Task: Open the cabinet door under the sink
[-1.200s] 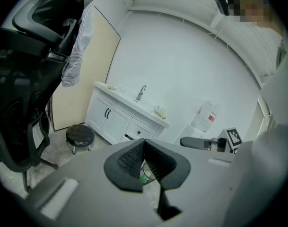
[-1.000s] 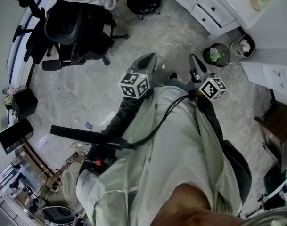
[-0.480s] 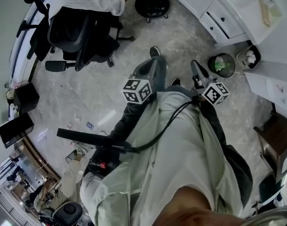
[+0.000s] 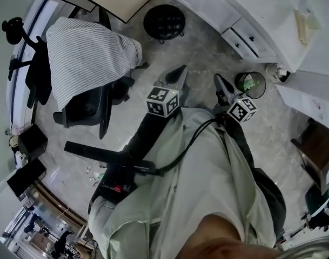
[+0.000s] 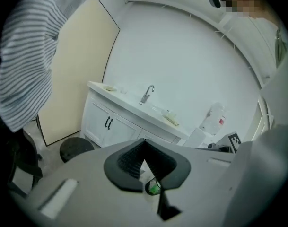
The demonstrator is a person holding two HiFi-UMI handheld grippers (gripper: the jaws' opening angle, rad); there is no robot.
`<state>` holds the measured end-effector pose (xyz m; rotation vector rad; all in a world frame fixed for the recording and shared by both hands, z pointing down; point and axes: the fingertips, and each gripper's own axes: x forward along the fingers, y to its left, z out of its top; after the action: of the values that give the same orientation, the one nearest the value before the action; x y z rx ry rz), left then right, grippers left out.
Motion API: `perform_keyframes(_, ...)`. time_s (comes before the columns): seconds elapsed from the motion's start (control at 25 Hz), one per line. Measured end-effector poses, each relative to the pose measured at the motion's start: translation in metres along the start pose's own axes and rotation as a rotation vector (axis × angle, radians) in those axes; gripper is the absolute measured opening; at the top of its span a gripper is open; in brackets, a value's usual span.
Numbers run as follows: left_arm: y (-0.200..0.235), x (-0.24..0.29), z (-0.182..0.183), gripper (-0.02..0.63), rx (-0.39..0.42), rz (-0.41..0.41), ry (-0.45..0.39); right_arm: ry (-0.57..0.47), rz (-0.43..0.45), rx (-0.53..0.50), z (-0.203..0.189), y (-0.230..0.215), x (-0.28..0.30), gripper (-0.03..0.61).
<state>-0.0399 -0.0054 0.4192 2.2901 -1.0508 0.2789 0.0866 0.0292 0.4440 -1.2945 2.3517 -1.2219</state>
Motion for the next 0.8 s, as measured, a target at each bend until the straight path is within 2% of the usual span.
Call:
perform_keyframes(0.12,0.022,0.014,0.014,0.008,-0.004,-0.031,0.039,0.016,-0.013,-0.068,0.01,0.007,0.04,0.002)
perform_keyframes(0.32,0.057,0.038,0.024,0.008,-0.036,-0.032,0.073,0.054,-0.131,-0.279,0.03,-0.02,0.082,0.002)
perform_keyframes(0.4,0.066,0.044,0.026,0.008,-0.053,-0.031,0.079,0.049,-0.175,-0.325,0.04,-0.035,0.095,0.002)
perform_keyframes(0.56,0.086,0.059,0.031,0.008,-0.094,-0.01,0.071,0.059,-0.203,-0.342,0.053,-0.071,0.131,0.002)
perform_keyframes(0.8,0.109,0.106,0.051,0.008,-0.103,0.004,0.06,0.181,-0.182,-0.354,0.066,-0.149,0.217,0.002)
